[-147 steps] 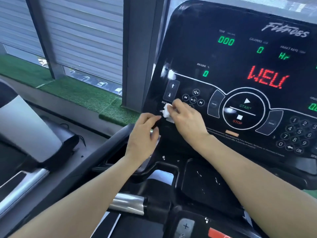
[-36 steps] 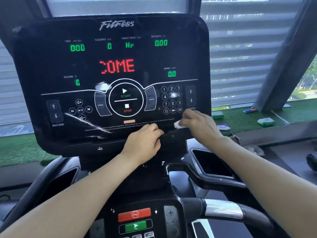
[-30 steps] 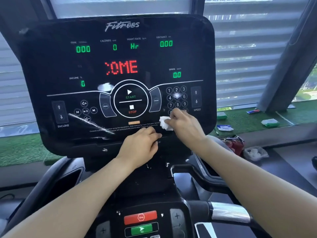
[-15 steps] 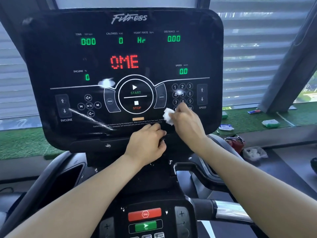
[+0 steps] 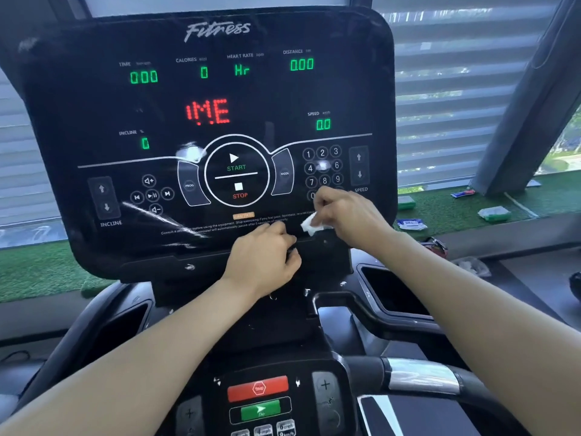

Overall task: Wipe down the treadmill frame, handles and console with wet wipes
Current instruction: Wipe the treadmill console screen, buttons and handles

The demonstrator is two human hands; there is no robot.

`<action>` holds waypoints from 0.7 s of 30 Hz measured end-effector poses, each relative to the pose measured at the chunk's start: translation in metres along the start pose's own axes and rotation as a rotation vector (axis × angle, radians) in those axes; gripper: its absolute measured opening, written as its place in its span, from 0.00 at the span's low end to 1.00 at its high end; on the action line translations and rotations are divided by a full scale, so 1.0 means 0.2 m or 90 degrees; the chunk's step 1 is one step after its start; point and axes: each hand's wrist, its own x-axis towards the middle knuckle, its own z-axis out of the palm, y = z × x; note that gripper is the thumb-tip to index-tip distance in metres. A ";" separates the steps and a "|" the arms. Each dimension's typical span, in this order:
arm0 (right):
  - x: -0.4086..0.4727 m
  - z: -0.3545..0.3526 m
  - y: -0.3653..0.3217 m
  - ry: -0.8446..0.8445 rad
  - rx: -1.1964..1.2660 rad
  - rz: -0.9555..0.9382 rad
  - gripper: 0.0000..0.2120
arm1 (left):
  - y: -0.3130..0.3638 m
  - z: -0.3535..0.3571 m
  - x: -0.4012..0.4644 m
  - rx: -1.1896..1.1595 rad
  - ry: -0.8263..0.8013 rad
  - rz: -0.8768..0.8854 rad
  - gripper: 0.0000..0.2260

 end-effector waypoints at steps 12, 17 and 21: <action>-0.18 -0.04 0.28 0.088 0.022 0.082 0.10 | 0.22 0.08 0.15 -0.047 -0.008 0.077 0.13; -0.17 -0.11 0.30 0.230 0.064 0.208 0.12 | 0.22 0.13 0.17 -0.039 0.078 0.103 0.05; -0.17 -0.10 0.30 0.258 0.045 0.275 0.14 | 0.22 0.14 0.18 -0.039 0.094 0.111 0.03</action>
